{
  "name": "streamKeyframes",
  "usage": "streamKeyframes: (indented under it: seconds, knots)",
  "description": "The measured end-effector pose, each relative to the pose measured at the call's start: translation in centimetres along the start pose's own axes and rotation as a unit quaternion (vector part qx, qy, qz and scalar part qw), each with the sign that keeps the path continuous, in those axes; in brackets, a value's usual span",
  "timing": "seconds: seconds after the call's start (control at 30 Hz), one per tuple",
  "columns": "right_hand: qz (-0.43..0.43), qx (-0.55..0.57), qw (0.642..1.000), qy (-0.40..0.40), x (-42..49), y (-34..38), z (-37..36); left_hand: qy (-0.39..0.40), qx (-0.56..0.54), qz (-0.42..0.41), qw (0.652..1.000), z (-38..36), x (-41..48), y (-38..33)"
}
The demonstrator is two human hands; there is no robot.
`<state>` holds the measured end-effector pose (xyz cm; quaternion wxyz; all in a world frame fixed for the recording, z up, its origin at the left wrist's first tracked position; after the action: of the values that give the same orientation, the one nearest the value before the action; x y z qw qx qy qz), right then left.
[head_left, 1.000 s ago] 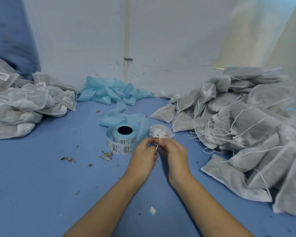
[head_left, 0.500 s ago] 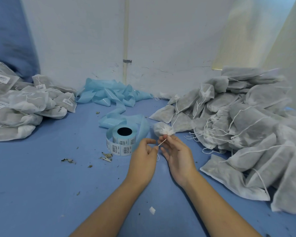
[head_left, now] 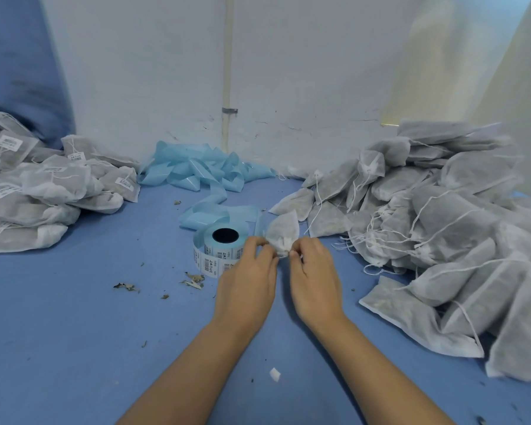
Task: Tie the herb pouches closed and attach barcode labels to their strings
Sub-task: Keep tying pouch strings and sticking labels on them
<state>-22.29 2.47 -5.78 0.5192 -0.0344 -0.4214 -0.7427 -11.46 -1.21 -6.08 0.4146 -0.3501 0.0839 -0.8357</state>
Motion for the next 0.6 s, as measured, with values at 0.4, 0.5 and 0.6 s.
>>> streamKeyframes:
  seconds: [0.4,0.5,0.6]
  knots:
    - [0.094,-0.037,0.994,0.051,-1.3,1.2,-0.3,-0.028,-0.415,0.043,0.908,-0.1,0.8,-0.2]
    - [0.115,-0.02,0.993,0.025,-1.2,1.3,-0.3,-0.025,-0.421,0.043,0.906,0.0,0.8,-0.4]
    - [0.09,0.028,0.996,-0.008,-1.1,0.8,-0.4,-0.006,-0.414,0.04,0.91,0.1,0.6,-0.2]
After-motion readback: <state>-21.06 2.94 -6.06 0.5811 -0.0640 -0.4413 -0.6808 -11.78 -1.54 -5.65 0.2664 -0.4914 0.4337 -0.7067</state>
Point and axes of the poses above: each hand's wrist, its own x-axis towards the middle knuckle, its own z-axis out of the back of the hand, y = z × x, the point moved 1 cm from there along x, towards the middle knuckle
